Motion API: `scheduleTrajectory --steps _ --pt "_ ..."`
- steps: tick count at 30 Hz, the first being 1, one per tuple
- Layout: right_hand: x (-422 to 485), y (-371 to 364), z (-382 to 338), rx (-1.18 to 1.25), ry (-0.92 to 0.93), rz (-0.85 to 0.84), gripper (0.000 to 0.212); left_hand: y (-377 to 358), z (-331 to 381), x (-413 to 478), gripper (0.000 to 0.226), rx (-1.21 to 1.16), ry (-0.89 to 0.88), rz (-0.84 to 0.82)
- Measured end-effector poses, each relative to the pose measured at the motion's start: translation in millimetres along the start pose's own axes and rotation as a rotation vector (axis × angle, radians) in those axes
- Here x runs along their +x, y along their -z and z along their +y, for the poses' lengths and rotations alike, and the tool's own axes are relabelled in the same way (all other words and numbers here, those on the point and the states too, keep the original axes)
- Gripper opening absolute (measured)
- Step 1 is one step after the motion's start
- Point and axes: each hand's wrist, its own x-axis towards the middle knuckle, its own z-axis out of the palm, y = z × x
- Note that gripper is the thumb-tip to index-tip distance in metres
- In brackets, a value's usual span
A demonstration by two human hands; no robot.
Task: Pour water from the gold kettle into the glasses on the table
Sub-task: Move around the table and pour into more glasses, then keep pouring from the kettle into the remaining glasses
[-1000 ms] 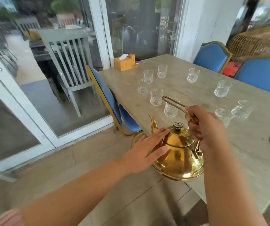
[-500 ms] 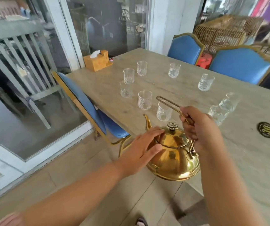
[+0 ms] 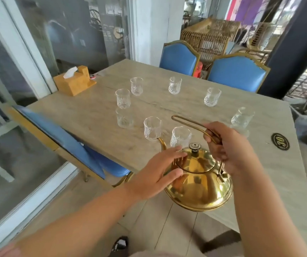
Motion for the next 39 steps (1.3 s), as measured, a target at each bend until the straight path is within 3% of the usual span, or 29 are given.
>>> scheduleTrajectory --steps 5,14,24,31,39 --pt "7.1 -24.2 -3.8 -0.039 0.012 0.116 0.042 39.6 -24.0 19.4 0.053 0.025 -0.088 -0.198" --pt "-0.5 -58.2 8.0 0.136 0.007 0.361 0.041 81.1 -49.0 39.4 0.052 -0.004 -0.199 -0.551" --pt "-1.2 -60.4 -2.1 0.115 -0.002 0.483 0.035 69.1 -55.8 57.6 0.067 -0.042 -0.250 -0.641" --pt "17.4 -53.8 -17.2 0.021 -0.007 0.454 0.027 61.6 -56.7 75.9 0.070 -0.065 -0.217 -0.692" --pt "46.4 -50.2 -26.9 -0.251 0.020 0.357 0.023 57.9 -65.4 94.9 0.076 -0.110 -0.174 -0.734"
